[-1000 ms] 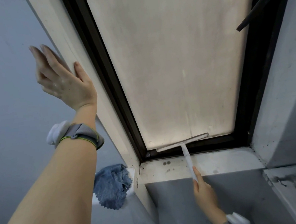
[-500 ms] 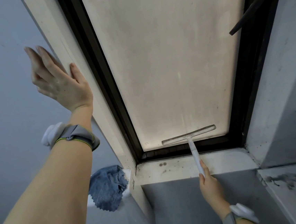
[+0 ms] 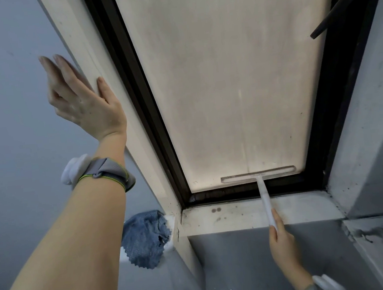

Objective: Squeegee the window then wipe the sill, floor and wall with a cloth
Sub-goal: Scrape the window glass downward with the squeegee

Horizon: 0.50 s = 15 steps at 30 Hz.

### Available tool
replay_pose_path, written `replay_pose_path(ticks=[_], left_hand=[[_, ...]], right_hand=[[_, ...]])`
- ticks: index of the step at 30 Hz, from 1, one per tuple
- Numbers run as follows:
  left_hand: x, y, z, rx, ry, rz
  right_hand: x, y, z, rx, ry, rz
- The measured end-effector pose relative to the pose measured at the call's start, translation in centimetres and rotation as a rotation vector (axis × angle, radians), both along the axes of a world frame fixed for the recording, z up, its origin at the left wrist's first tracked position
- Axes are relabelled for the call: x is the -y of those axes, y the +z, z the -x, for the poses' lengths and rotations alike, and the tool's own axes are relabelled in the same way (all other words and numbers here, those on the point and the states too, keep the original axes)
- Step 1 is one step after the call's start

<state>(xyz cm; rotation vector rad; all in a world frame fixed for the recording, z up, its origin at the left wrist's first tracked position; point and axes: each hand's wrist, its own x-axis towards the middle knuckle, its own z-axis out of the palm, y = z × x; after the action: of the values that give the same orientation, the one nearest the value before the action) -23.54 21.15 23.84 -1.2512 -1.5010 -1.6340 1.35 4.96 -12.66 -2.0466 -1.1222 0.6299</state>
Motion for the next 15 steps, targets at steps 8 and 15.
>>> replay_pose_path(ticks=[8, 15], left_hand=[[-0.2, 0.1, -0.1, 0.004, -0.004, -0.002], [-1.1, -0.1, 0.9, 0.072, -0.093, 0.167]], right_hand=[[0.6, -0.9, -0.9, -0.044, 0.032, 0.110], [3.6, 1.0, -1.0, -0.057, 0.088, 0.050]])
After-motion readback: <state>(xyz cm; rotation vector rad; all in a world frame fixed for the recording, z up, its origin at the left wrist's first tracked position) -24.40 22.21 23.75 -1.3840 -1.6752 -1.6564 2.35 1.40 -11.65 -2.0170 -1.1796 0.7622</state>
